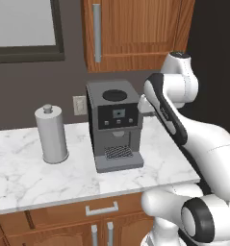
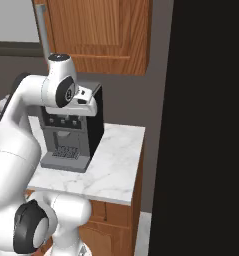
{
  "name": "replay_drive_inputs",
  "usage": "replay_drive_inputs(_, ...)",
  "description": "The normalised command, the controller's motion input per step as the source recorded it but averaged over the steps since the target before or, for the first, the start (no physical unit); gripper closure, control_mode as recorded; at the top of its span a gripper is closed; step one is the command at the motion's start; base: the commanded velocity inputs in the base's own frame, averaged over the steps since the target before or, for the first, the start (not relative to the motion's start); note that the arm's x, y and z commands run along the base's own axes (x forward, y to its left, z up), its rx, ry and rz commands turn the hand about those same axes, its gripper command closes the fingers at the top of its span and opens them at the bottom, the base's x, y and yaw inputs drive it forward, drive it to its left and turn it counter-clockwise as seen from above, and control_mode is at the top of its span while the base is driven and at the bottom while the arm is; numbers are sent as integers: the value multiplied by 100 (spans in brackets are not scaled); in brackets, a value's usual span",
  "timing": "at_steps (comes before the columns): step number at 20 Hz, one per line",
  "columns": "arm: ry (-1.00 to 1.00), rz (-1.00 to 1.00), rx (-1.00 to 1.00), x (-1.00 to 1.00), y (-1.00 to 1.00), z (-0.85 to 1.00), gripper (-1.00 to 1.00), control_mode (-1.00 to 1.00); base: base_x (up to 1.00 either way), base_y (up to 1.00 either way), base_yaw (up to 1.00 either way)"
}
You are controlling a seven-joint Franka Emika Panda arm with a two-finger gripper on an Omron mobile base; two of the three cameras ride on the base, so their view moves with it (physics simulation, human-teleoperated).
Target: Navigate to the stove.
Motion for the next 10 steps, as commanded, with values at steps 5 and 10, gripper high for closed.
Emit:
replay_drive_inputs(5, -2, -1, 0, -83, -14, 0, -100, -100, 0, 0, 0)
replay_drive_inputs(10, -4, 1, 0, -100, 1, -1, -100, -100, 0, 0, 0)
